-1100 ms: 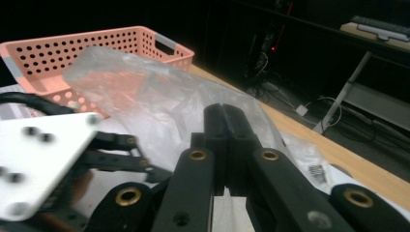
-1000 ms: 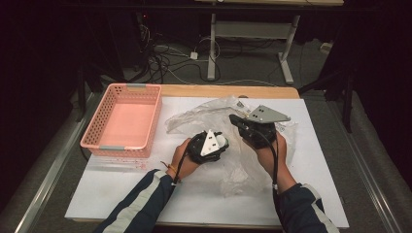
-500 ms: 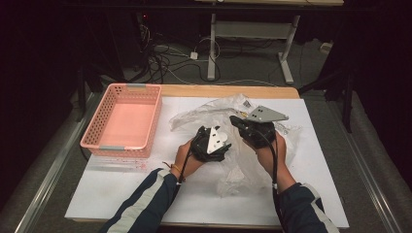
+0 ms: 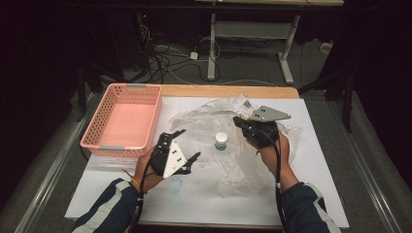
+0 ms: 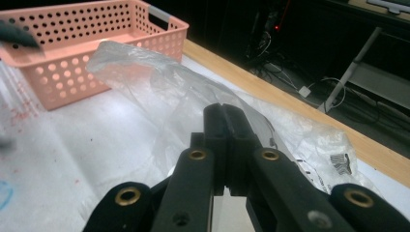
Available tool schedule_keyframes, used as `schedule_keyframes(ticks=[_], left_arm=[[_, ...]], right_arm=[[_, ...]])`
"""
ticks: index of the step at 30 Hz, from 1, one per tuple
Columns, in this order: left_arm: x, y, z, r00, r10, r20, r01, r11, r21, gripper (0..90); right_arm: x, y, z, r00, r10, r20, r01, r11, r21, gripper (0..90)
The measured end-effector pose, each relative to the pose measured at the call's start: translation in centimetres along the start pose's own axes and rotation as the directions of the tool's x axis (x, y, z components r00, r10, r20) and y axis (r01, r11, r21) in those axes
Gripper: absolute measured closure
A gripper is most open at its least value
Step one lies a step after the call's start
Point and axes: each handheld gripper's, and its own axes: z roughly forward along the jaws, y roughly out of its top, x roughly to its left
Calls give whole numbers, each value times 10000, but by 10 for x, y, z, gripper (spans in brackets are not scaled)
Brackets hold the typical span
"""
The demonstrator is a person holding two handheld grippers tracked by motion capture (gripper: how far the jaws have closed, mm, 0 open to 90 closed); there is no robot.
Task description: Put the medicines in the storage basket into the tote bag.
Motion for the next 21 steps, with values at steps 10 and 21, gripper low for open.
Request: schedule_keyframes(ticks=[10,21], left_arm=[[38,-14,9,9873,-1563,-276,1585,9805,1166,115],[54,-7,30,9624,-2717,-26,2691,9518,1473,141]], right_arm=[[-1,-4,-12,9991,-403,-166,406,9990,174,900],[-2,-4,-42,9959,-772,-471,774,9970,26,900]])
